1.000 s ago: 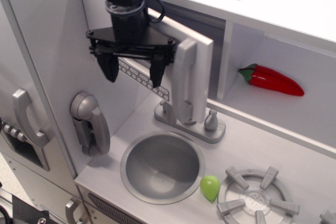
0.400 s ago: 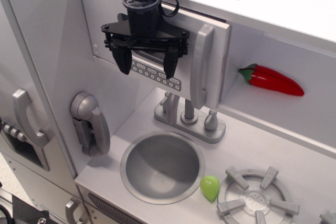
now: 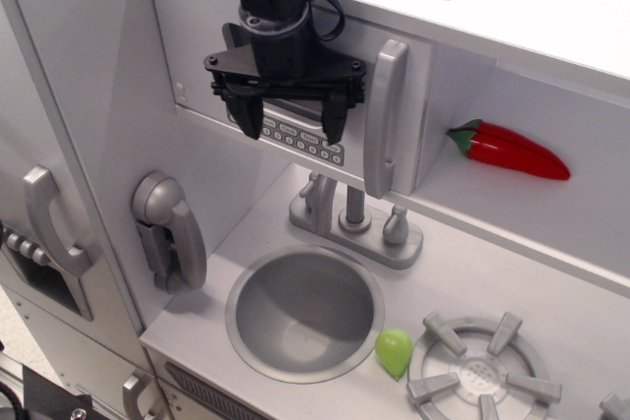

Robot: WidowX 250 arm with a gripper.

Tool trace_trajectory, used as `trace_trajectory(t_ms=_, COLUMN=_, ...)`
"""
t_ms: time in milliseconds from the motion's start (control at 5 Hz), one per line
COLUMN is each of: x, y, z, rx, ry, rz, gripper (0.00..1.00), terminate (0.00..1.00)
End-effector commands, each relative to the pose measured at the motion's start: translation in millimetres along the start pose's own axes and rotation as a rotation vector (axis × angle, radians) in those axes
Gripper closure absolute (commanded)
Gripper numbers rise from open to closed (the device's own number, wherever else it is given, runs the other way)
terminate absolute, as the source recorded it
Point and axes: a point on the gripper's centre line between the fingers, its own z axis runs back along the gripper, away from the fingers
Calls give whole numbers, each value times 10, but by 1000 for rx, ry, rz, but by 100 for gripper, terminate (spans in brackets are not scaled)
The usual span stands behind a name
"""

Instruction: Close microwave

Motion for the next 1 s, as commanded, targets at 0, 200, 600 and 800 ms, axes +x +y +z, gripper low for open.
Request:
trace_trajectory(t_ms=0, x=-345, y=366, z=208, rx=57, ry=153, rz=-32, gripper=0, terminate=0)
trace_trajectory(t_ms=200, x=-601, y=514, z=272, rx=63, ry=171, rz=-92, gripper=0, terminate=0)
trace_trajectory(t_ms=600, x=-794, y=643, z=330, rx=40, ry=204, rz=-148, gripper=0, terminate=0)
trace_trajectory(t_ms=800, x=-794, y=643, z=330, rx=40, ry=204, rz=-148, gripper=0, terminate=100)
